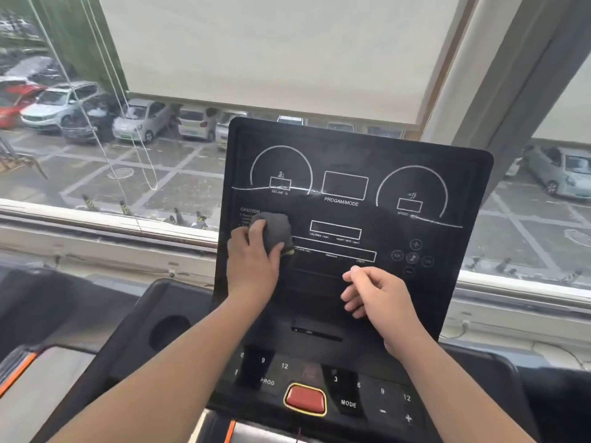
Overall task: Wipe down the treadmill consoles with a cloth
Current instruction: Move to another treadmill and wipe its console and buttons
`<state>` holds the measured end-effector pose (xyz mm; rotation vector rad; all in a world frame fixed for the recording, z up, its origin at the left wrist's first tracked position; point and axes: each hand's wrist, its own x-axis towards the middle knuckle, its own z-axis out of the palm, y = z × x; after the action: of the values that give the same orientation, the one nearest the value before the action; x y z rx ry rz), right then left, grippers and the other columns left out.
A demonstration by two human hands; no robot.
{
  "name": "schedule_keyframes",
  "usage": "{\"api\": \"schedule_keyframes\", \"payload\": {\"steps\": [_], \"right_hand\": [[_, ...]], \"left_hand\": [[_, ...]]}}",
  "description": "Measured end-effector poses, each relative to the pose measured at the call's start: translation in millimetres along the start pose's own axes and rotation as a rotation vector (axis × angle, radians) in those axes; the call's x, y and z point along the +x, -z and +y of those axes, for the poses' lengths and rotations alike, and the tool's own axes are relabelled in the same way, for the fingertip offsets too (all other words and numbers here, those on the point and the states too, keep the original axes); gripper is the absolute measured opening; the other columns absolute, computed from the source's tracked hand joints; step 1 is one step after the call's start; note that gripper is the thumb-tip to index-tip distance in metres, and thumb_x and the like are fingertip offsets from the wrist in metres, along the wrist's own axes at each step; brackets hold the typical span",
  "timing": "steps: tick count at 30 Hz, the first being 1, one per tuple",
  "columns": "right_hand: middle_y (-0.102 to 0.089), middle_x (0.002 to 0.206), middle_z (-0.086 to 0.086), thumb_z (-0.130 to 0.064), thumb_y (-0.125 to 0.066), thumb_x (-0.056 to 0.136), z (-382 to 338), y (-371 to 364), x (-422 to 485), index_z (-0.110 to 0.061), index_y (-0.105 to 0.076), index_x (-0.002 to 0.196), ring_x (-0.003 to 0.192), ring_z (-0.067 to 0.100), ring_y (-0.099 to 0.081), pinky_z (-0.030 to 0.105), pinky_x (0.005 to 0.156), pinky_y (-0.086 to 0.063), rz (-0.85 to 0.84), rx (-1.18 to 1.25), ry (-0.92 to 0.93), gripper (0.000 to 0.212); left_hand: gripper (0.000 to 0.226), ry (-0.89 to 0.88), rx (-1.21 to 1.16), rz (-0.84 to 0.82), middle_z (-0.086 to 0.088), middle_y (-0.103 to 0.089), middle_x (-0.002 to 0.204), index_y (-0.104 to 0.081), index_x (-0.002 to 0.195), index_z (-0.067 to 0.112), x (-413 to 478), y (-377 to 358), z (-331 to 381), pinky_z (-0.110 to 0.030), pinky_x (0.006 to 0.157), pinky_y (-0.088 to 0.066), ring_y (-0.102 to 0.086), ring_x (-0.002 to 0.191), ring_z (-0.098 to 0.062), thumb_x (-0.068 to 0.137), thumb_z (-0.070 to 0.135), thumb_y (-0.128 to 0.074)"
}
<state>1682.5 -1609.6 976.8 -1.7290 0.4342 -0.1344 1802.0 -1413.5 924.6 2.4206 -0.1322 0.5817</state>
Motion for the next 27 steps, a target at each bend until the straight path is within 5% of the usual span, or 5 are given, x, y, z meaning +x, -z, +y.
{"api": "schedule_keyframes", "payload": {"steps": [6, 11, 16, 21, 27], "right_hand": [[-0.074, 0.073, 0.009, -0.032, -0.054, 0.105, 26.8, 30.0, -21.2, -0.016, -0.075, 0.094, 0.062, 0.017, -0.066, 0.032, 0.060, -0.053, 0.158, 0.064, -0.072, 0.028], [-0.072, 0.070, 0.010, -0.028, -0.054, 0.105, 50.3, 76.6, -42.4, -0.013, -0.075, 0.095, 0.062, 0.020, -0.063, 0.034, 0.059, -0.051, 0.339, 0.190, -0.139, 0.028], [-0.064, 0.063, 0.008, -0.025, -0.053, 0.102, 80.3, 108.1, -65.6, -0.009, -0.072, 0.092, 0.046, 0.015, -0.050, 0.023, 0.040, -0.037, 0.530, 0.236, -0.226, 0.026], [-0.064, 0.066, 0.008, -0.027, -0.051, 0.106, 102.0, 103.8, -77.4, -0.010, -0.073, 0.096, 0.053, 0.016, -0.050, 0.026, 0.048, -0.040, 0.507, 0.192, -0.300, 0.029], [-0.066, 0.066, 0.006, -0.028, -0.052, 0.105, 104.8, 81.7, -69.6, -0.012, -0.074, 0.095, 0.051, 0.015, -0.050, 0.027, 0.046, -0.038, 0.435, 0.202, -0.288, 0.029]], "left_hand": [[0.055, -0.254, 0.012, -0.175, -0.014, -0.054, 0.118, -0.054, 0.133, 0.021, -42.7, -34.8, 53.1, -0.046, 0.067, -0.057, -0.057, 0.097, -0.037, 0.086, 0.031, -0.081], [0.036, -0.649, 0.074, -0.565, -0.009, -0.050, 0.117, -0.058, 0.134, 0.027, -97.8, -58.6, 123.7, -0.043, 0.073, -0.046, -0.055, 0.105, -0.033, 0.099, 0.034, -0.061], [0.038, -0.710, 0.092, -0.896, -0.011, -0.047, 0.121, -0.054, 0.141, 0.028, -181.0, -80.0, 149.8, -0.045, 0.080, -0.043, -0.050, 0.113, -0.035, 0.103, 0.035, -0.056], [0.043, -0.725, 0.145, -0.894, -0.011, -0.045, 0.131, -0.048, 0.147, 0.033, -192.8, -83.4, 134.6, -0.048, 0.095, -0.044, -0.046, 0.120, -0.035, 0.105, 0.039, -0.054], [0.037, -0.731, 0.177, -0.788, -0.005, -0.052, 0.126, -0.056, 0.138, 0.038, -158.7, -68.7, 75.2, -0.046, 0.091, -0.045, -0.051, 0.115, -0.031, 0.102, 0.039, -0.057]]}}
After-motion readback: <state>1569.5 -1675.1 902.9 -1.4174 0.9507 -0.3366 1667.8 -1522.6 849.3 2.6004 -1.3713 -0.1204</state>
